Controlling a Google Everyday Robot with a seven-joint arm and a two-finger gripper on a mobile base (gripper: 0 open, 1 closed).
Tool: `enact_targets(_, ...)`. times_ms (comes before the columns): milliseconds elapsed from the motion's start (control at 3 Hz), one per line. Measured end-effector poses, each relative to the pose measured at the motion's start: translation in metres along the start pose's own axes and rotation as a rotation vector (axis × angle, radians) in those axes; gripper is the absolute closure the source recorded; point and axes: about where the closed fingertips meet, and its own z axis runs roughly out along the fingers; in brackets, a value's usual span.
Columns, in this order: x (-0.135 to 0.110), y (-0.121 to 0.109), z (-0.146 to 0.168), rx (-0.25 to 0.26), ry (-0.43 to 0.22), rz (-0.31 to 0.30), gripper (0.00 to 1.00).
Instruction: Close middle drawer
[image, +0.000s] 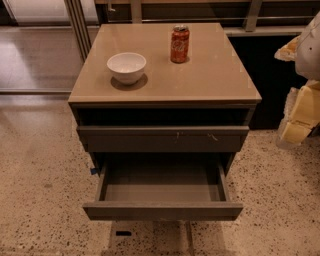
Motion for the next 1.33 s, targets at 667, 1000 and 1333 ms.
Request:
enact_targets(667, 0.002, 0.007, 0.006, 0.024, -0.045, 0.022, 0.00)
enact_targets(1000, 0.015, 0.035, 0.059, -0.029, -0.166, 0.160, 0.00)
enact_targets(1333, 0.031, 0.072, 0.145, -0.140, -0.320, 0.307, 0.00)
